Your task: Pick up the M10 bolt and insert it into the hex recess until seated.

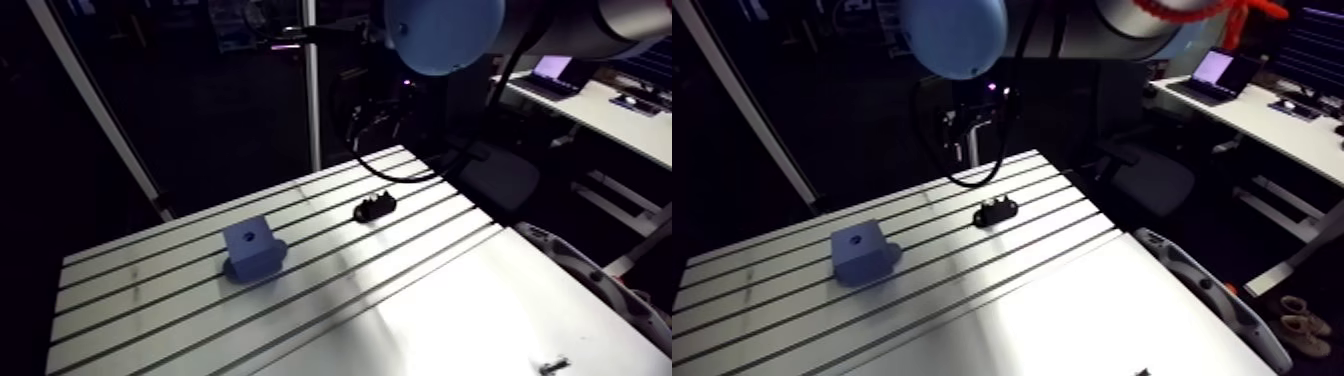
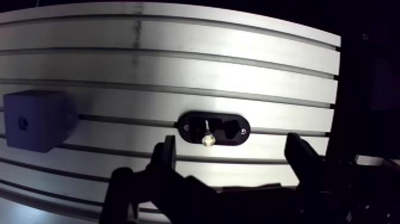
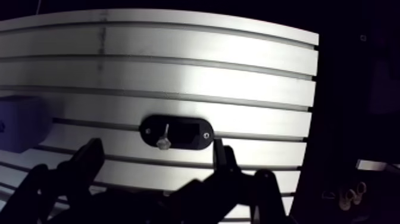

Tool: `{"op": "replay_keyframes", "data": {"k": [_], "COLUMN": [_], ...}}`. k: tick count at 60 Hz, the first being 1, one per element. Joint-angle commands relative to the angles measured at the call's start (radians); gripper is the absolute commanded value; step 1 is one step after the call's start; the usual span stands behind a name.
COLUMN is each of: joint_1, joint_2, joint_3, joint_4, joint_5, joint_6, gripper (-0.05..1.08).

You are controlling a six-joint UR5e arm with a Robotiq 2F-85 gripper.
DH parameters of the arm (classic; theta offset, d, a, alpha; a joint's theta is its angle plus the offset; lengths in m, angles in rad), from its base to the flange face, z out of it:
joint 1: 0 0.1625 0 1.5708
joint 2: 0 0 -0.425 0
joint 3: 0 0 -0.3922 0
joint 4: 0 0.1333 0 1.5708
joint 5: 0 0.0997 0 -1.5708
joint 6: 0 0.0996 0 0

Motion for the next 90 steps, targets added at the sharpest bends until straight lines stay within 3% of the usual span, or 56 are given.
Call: {"op": "replay_keyframes", "data": {"k": [1,29,49,61,90], "joint_1": [-0.051,-0.04,-0.04,-0.042,-0.04], "joint_2": [0.025,-0.007,0.011,0.031,0.052], "joint_3": [0.097,0.137,0.155,0.16,0.164], "joint_4": [-0.101,-0.121,-0.131,-0.137,-0.161], "joint_5": [0.025,0.024,0.019,0.019,0.017], "joint_6": [-0.039,-0.14,-0.156,-0.154,-0.137], "gripper": [0.01,0.01,0.14,0.33,0.37]}}
